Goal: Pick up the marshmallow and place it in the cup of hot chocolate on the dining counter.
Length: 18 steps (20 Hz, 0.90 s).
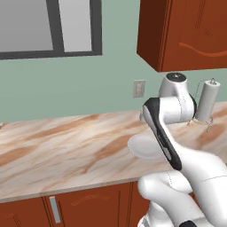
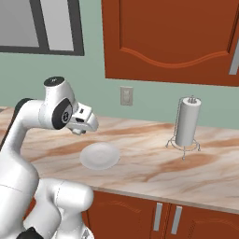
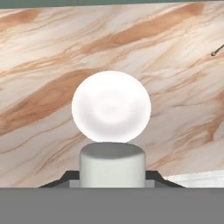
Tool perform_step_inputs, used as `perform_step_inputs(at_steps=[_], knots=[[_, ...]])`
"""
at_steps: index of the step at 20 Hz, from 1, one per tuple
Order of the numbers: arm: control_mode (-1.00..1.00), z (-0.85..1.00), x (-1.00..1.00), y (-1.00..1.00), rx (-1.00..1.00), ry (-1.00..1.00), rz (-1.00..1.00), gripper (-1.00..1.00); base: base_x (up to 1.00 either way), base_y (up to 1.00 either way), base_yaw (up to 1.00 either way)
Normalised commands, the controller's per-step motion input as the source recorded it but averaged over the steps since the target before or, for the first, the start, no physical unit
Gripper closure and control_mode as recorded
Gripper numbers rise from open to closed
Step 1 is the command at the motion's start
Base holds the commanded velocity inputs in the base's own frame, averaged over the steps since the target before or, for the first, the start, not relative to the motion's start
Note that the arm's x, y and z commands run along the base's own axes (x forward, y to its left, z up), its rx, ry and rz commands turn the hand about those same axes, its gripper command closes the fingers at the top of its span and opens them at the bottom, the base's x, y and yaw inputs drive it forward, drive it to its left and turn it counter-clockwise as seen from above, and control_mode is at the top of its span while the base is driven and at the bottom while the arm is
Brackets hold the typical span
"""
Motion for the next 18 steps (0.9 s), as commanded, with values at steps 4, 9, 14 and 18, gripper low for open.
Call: perform_step_inputs(at_steps=[4, 9, 14, 18], knots=[[-1.00, 0.48, -0.36, 0.02, 0.00, -0.12, 0.18, 1.00, 0.00, 0.00, 0.00], [-1.00, 0.38, -0.36, 0.03, 0.00, -0.06, 0.09, 1.00, 0.00, 0.00, 0.00], [-1.00, 0.32, -0.37, 0.00, 0.00, -0.03, 0.03, 1.00, 0.00, 0.00, 0.00], [-1.00, 0.27, -0.37, 0.00, 0.00, -0.01, 0.00, 1.00, 0.00, 0.00, 0.00]])
